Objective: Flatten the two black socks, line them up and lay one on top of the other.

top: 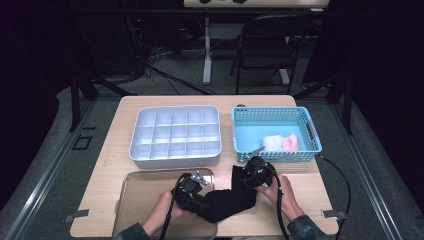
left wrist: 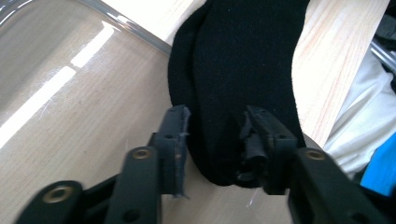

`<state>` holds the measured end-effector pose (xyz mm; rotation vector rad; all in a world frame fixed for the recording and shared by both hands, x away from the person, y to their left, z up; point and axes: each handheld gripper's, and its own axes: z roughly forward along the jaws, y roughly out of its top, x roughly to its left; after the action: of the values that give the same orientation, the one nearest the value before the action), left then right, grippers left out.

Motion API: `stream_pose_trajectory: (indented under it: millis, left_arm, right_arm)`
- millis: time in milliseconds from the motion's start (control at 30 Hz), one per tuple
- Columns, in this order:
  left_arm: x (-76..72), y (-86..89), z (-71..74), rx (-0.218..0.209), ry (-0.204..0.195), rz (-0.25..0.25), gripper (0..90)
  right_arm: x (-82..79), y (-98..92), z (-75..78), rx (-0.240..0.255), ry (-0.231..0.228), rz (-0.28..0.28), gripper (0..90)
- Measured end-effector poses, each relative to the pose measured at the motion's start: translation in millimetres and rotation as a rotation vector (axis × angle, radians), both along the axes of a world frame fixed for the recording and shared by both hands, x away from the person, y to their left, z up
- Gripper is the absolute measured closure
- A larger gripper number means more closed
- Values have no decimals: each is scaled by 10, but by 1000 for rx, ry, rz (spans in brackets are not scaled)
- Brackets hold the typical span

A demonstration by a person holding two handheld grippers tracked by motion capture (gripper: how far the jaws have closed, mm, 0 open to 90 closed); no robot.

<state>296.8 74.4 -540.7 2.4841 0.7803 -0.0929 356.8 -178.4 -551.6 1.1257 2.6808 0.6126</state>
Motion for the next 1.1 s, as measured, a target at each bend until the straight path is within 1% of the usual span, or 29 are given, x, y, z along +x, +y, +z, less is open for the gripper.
stream_pose_trajectory:
  millis: [33,67,100,133,167,200,267,300,367,400,433,467,500,567,600,633,667,700,733,767,800,867,900,933,967,1000,1033,1067,1100]
  left_arm:
    - [-7,-8,-6,4,1,-7,632]
    - [-19,-19,-19,12,-3,-12,676]
    - [-19,-19,-19,12,-3,-12,697]
    - [-26,-22,-30,12,-4,-14,724]
    - [-26,-22,-30,12,-4,-14,756]
    - [-36,-24,-43,7,-12,-18,783]
    - [-40,-23,-44,7,-16,-20,823]
    - [-42,-23,-42,8,-22,-21,830]
    - [-40,-18,-35,7,-26,-20,836]
    - [-33,-8,-22,4,-33,-17,836]
    - [-20,7,-5,-2,-38,-11,838]
    - [-7,17,2,-3,-41,-11,839]
    - [28,37,16,1,-49,-3,839]
    - [54,48,23,3,-48,-1,838]
    - [90,53,26,18,-55,4,838]
    - [141,67,27,24,-53,13,832]
    - [167,78,27,31,-58,18,816]
    - [187,98,30,27,-59,27,769]
    - [196,116,34,26,-54,34,749]
    - [196,116,34,26,-54,34,705]
    - [194,153,44,20,-44,46,644]
    - [167,165,48,19,-39,42,615]
    - [154,165,45,17,-34,38,592]
    - [154,165,45,17,-34,38,592]
    - [137,154,41,26,-35,35,592]
    - [115,135,26,35,-43,34,608]
    - [100,120,21,52,-51,28,626]
    - [87,111,18,56,-65,29,651]
    - [87,111,18,56,-65,29,691]
  right_arm:
    - [0,0,0,0,0,0,522]
    - [-13,-11,1,-11,-3,10,592]
    - [-18,-12,0,-5,1,12,629]
    - [-28,-18,-1,-7,-8,7,697]
    - [-28,-18,-1,-7,-8,7,697]
    - [-47,-32,-4,10,-4,2,766]
    - [-51,-42,-6,18,-3,-13,774]
    - [-62,-60,-10,36,-3,-43,785]
    - [-71,-61,-8,43,4,-62,785]
    - [-81,-76,10,26,15,-83,784]
    - [-108,-96,33,29,12,-119,783]
    - [-160,-166,82,55,34,-172,778]
    - [-186,-189,95,60,42,-190,775]
    - [-260,-206,95,67,54,-209,759]
    - [-260,-206,95,67,54,-209,759]
    - [-301,-200,85,39,80,-205,672]
    - [-310,-200,92,52,80,-193,627]
    - [-313,-228,132,53,79,-184,602]
    - [-315,-282,185,76,64,-185,581]
    - [-315,-282,185,76,64,-185,581]
    - [-315,-408,296,130,15,-227,546]
    - [-297,-484,296,107,12,-245,535]
    - [-288,-506,265,84,31,-253,522]
    - [-275,-507,201,78,40,-246,526]
    - [-275,-507,201,78,40,-246,526]
    - [-251,-489,91,15,70,-260,537]
    - [-240,-487,71,12,90,-249,554]
    - [-232,-487,37,24,100,-254,598]
    - [-232,-487,37,24,100,-254,598]
